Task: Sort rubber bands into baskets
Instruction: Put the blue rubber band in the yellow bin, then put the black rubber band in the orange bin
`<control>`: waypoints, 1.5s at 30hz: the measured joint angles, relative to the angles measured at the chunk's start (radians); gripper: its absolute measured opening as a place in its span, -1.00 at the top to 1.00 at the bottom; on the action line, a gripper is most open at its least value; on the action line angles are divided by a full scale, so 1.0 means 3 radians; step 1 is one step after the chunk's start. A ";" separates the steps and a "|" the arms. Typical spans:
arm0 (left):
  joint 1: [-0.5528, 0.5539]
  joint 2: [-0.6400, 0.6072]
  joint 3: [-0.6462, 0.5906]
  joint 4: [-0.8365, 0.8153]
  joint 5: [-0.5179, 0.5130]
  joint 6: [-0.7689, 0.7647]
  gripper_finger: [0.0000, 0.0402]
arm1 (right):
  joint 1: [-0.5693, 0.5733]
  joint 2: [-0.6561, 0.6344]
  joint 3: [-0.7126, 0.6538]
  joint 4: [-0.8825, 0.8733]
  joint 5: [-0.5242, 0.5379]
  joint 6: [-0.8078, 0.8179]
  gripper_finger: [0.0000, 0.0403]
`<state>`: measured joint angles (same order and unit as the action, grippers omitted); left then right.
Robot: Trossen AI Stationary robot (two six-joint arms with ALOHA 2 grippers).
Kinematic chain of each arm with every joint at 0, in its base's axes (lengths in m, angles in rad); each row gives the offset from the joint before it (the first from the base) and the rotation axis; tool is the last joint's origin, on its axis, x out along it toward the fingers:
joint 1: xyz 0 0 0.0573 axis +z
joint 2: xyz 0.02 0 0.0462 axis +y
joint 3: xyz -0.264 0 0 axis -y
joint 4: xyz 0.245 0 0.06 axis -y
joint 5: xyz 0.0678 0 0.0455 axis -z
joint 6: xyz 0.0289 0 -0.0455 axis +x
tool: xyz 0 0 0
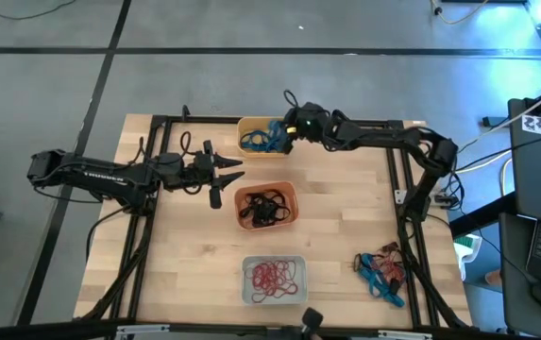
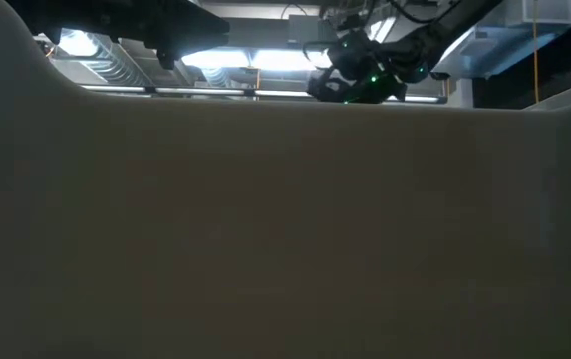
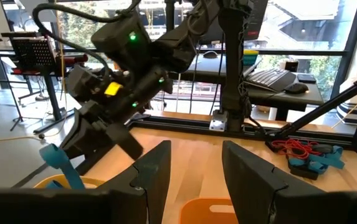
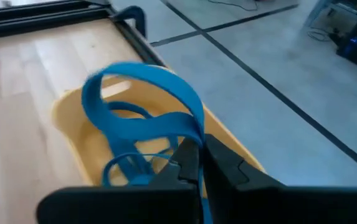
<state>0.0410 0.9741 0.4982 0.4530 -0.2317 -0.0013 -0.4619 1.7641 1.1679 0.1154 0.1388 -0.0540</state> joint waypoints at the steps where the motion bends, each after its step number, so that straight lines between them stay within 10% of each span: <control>1: 0.0001 0.0000 -0.0001 0.0000 -0.0001 0.0000 0.30 | -0.0018 0.0007 0.0000 0.0004 0.0001 0.0004 0.95; 20: 0.0003 0.0000 0.0001 0.0000 -0.0001 0.0013 0.30 | -0.0049 -0.0026 0.0000 -0.0556 -0.0166 -0.0129 0.15; 45: 0.0003 0.0000 -0.0001 -0.0002 0.0000 0.0009 0.30 | 0.1312 -0.1436 0.0313 -0.3537 -0.0170 0.0804 0.20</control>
<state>0.0418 0.9741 0.4981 0.4523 -0.2317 0.0013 -0.0682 1.3334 1.2617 -0.9457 0.0879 0.1872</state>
